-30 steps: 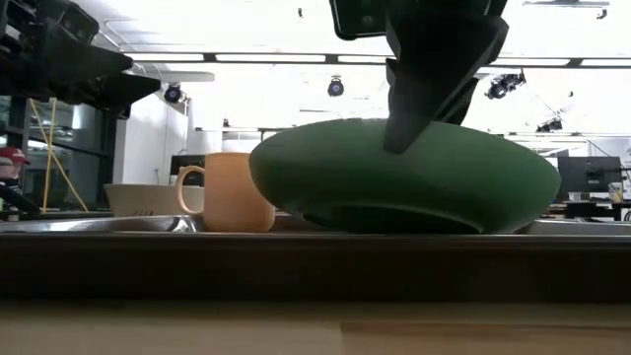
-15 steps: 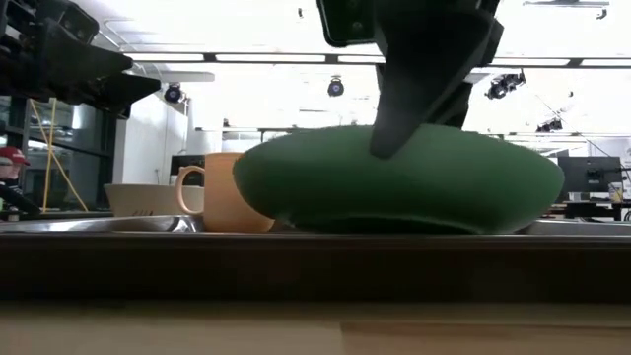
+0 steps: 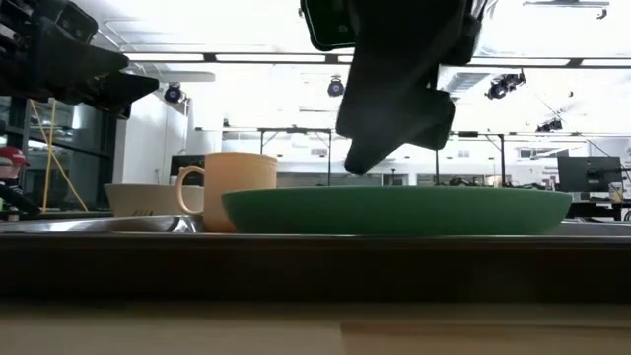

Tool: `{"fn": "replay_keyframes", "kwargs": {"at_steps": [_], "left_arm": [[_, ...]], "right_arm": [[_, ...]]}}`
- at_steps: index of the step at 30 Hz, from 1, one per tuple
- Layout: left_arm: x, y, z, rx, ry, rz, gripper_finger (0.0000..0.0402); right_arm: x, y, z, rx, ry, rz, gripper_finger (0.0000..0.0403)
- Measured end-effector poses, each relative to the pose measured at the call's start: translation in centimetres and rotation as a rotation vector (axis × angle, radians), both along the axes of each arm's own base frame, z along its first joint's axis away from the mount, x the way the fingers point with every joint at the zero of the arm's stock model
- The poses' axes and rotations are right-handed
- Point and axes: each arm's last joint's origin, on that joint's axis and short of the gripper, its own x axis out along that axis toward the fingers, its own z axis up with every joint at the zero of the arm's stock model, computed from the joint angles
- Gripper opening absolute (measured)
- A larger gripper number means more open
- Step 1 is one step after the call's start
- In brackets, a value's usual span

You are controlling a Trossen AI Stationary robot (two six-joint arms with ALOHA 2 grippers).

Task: Set up tray
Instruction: Put the gray bowl on top of the green plate on the brown serving tray

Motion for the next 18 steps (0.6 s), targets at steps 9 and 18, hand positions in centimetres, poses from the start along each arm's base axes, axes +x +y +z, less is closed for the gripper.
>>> {"fn": "replay_keyframes", "kwargs": {"at_steps": [9, 18], "left_arm": [[0.0, 0.0, 0.0, 0.005, 0.000, -0.005, 0.0299], [0.0, 0.0, 0.0, 0.005, 0.000, -0.005, 0.0299]], "right_arm": [[0.6, -1.5, 0.4, 0.079, 0.010, 0.017, 0.0121], [1.0, -3.1, 2.4, 0.090, -0.091, 0.085, 0.0105]]}}
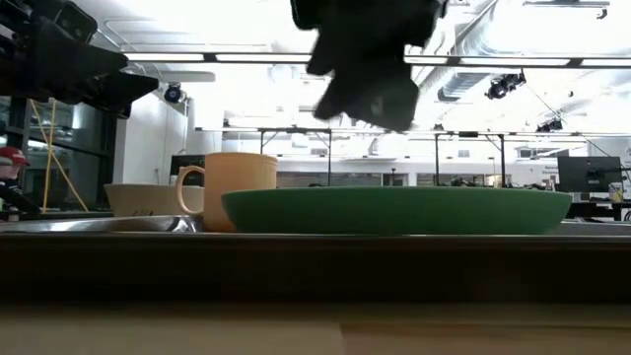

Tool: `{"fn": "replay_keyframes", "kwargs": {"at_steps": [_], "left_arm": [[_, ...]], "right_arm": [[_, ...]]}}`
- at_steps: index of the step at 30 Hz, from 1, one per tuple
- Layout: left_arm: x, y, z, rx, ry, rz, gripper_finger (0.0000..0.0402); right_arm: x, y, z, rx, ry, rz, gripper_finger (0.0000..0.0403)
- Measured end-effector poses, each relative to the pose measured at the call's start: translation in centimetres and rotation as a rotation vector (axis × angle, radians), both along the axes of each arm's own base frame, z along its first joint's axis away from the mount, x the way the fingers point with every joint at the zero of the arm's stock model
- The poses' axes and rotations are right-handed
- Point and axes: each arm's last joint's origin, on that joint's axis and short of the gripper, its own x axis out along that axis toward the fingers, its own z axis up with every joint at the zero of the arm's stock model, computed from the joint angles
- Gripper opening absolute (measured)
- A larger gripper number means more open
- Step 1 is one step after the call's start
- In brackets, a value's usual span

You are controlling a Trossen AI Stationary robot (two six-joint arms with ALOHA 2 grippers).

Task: Set up tray
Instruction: Put the gray bowl on top of the green plate on the brown serving tray

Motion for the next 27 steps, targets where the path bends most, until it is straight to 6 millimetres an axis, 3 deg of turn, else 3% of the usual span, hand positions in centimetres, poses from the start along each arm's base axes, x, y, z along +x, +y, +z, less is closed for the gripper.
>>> {"fn": "replay_keyframes", "kwargs": {"at_steps": [7, 14, 27], "left_arm": [[0.0, 0.0, 0.0, 0.000, 0.000, 0.000, 0.0299], [0.0, 0.0, 0.0, -0.008, 0.000, 0.010, 0.0299], [0.0, 0.0, 0.0, -0.008, 0.000, 0.012, 0.0299]], "right_arm": [[-1.7, -1.6, 3.9, -0.231, -0.130, -0.013, 0.0090], [-5.7, -3.5, 7.1, -0.493, -0.042, -0.109, 0.0080], [-12.7, -6.1, 12.1, -0.644, 0.033, -0.176, 0.0078]]}}
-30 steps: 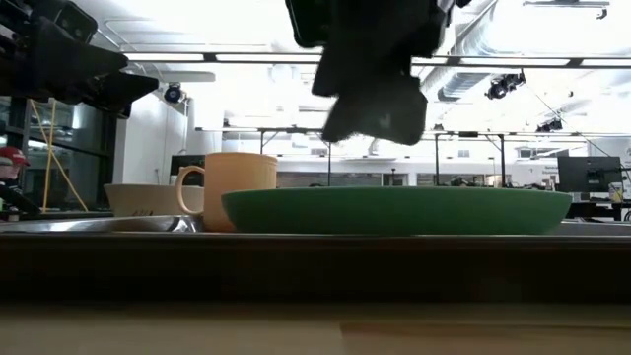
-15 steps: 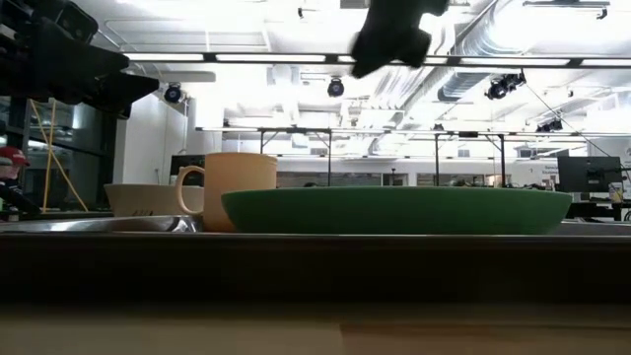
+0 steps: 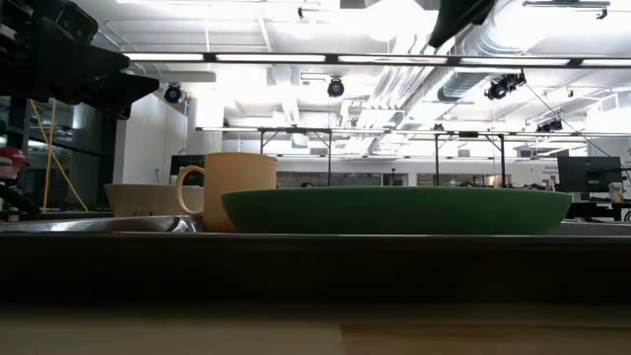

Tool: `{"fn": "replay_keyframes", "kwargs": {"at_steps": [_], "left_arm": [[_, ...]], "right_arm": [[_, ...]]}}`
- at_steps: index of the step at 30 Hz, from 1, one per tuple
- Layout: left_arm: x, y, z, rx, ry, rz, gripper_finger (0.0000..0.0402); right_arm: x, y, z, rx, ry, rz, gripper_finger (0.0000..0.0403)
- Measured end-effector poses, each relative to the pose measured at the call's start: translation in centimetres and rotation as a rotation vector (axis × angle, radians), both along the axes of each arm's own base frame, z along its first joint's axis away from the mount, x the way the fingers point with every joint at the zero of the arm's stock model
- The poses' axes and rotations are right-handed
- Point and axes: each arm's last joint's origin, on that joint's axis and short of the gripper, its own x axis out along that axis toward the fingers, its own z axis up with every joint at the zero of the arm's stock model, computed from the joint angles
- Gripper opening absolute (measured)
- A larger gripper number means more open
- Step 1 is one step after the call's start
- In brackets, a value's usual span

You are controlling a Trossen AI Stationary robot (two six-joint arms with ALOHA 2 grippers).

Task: Set up tray
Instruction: Put the gray bowl on top of the green plate on the brown serving tray

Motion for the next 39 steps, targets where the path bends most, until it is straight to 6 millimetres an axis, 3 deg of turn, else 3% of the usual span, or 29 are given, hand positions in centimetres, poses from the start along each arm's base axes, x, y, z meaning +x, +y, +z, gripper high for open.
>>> {"fn": "replay_keyframes", "kwargs": {"at_steps": [23, 36, 39], "left_arm": [[0.0, 0.0, 0.0, -0.002, 0.000, 0.000, 0.0299], [0.0, 0.0, 0.0, -0.001, 0.000, 0.000, 0.0299], [0.0, 0.0, 0.0, -0.001, 0.000, 0.001, 0.0299]], "right_arm": [[-10.2, -3.7, 6.2, -0.101, -0.206, -0.103, 0.0078], [-14.2, -4.9, 7.5, -0.073, -0.286, -0.107, 0.0078], [-14.8, -5.1, 6.9, -0.075, -0.310, -0.095, 0.0078]]}}
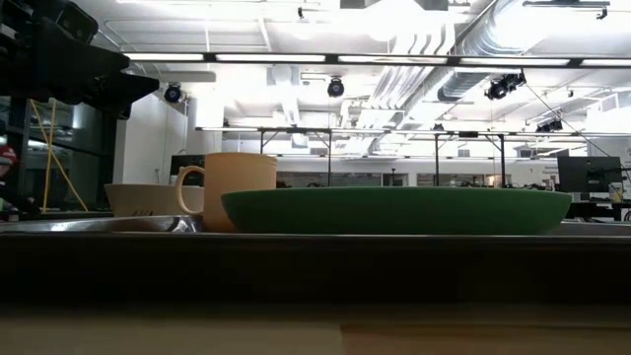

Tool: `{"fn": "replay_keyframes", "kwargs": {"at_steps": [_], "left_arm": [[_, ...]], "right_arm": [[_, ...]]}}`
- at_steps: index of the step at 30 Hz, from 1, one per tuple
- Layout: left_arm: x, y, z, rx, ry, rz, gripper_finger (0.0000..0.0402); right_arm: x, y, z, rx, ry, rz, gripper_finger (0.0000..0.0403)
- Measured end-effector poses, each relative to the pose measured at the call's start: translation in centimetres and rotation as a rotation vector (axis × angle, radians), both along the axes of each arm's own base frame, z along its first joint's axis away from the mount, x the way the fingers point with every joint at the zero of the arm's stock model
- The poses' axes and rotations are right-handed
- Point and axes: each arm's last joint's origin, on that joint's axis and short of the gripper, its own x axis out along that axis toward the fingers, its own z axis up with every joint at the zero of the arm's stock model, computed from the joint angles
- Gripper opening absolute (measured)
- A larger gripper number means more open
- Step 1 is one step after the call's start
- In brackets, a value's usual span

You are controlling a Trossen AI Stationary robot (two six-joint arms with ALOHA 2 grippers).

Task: Set up tray
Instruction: Put the gray bowl on top of the green plate on the brown serving tray

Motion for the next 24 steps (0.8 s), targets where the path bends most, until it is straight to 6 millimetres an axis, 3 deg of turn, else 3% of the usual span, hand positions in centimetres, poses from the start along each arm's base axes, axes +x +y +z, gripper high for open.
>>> {"fn": "replay_keyframes", "kwargs": {"at_steps": [13, 24], "left_arm": [[0.0, 0.1, 0.0, -0.001, -0.004, 0.022, 0.0299], [0.0, 0.2, 0.4, -0.006, -0.037, 0.056, 0.0299]], "right_arm": [[-2.1, -0.5, -8.9, 0.137, -0.196, 0.019, 0.0078], [-2.4, -0.5, -14.3, 0.229, -0.351, 0.051, 0.0078]]}}
